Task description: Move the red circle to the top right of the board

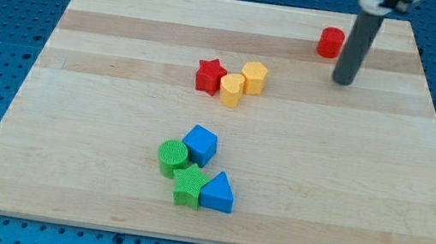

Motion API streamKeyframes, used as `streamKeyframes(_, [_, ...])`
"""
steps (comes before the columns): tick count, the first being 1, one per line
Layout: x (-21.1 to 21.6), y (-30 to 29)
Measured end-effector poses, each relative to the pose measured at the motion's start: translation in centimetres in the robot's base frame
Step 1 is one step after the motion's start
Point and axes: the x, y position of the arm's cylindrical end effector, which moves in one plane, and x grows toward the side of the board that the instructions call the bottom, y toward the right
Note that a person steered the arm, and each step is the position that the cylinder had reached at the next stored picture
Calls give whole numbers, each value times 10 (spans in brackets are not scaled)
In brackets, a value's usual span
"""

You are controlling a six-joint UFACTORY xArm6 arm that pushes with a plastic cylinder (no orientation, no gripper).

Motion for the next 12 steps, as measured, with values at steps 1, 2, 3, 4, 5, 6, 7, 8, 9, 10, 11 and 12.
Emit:
streamKeyframes(1, [26, -39])
streamKeyframes(2, [0, -71])
streamKeyframes(3, [-100, -77])
streamKeyframes(4, [-108, -66])
streamKeyframes(5, [-124, -2])
streamKeyframes(6, [-123, 8])
streamKeyframes(7, [-118, 15])
streamKeyframes(8, [-118, 23])
streamKeyframes(9, [-122, -14])
streamKeyframes(10, [-108, -40])
streamKeyframes(11, [-80, -37])
streamKeyframes(12, [-87, -30])
